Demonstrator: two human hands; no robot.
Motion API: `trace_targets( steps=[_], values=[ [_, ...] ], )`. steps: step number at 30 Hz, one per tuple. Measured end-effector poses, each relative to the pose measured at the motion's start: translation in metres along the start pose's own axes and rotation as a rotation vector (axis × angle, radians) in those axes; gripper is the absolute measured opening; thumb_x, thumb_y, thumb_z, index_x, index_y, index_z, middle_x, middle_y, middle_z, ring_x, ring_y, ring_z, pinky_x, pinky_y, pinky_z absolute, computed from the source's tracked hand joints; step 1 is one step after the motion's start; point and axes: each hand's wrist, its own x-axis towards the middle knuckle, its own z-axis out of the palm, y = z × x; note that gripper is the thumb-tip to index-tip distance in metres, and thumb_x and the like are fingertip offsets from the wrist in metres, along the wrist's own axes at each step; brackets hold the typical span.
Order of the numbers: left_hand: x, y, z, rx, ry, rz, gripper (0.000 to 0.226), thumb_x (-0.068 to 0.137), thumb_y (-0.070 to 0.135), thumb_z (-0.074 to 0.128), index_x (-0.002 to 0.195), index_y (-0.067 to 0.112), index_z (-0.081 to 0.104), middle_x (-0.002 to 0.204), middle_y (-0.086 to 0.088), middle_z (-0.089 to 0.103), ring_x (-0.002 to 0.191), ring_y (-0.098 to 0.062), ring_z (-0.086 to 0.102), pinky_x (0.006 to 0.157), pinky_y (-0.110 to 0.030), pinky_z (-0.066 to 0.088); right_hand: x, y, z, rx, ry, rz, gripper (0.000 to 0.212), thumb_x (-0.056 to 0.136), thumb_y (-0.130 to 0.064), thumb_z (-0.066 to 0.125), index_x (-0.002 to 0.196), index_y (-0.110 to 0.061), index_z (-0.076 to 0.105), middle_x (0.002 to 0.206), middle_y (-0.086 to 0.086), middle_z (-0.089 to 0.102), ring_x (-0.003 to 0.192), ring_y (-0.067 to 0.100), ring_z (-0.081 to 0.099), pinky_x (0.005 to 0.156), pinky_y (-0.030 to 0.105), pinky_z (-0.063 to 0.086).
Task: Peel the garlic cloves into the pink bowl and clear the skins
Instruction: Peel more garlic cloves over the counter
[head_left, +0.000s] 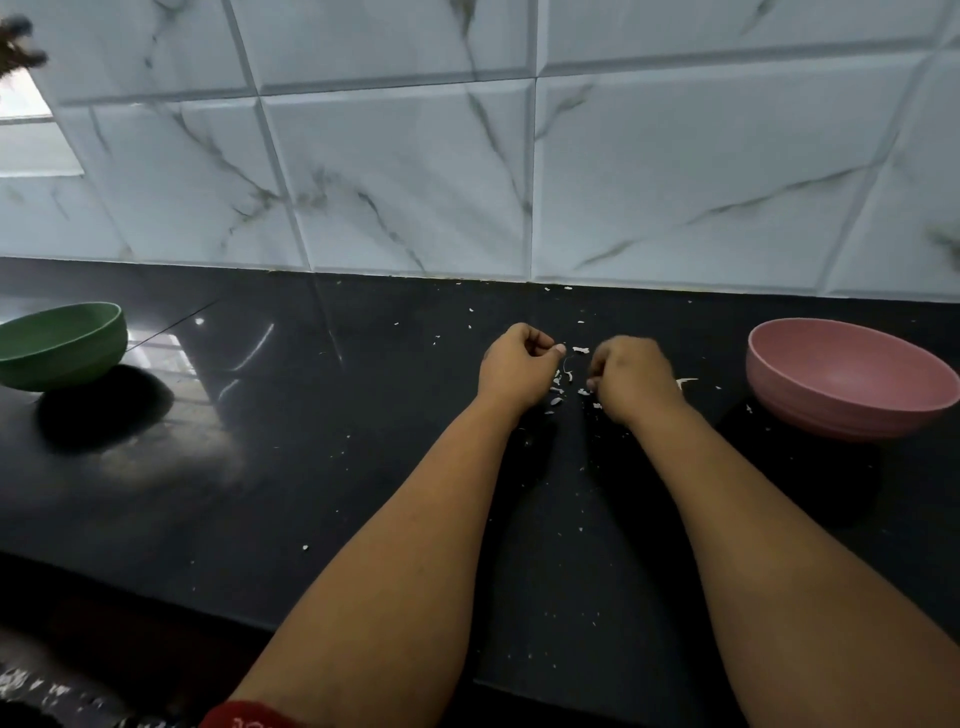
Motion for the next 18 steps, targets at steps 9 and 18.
trace_targets(
  steps=[9,18],
  values=[
    [-0.003,0.0,0.0,0.012,-0.053,0.022,0.009,0.088,0.02,0.067,0.096,0.021,0.065,0.078,0.011,0.059,0.074,-0.005,0.056,0.072,-0.024,0.047,0.001,0.003,0.015,0.065,-0.035,0.053,0.007,0.085,-0.011,0.065,0.089,-0.012,0.071,0.093,0.011,0.068,0.089,0.03,0.064,0.074,0.03,0.048],
    [-0.009,0.007,0.0,-0.222,-0.072,-0.033,0.002,0.087,0.019,0.072,0.085,0.018,0.072,0.078,-0.004,0.071,0.067,-0.01,0.062,0.063,-0.028,0.055,-0.001,0.003,0.025,0.643,0.193,0.162,0.013,0.088,-0.015,0.067,0.098,-0.018,0.075,0.083,-0.005,0.068,0.072,0.006,0.06,0.066,0.002,0.04]
  ],
)
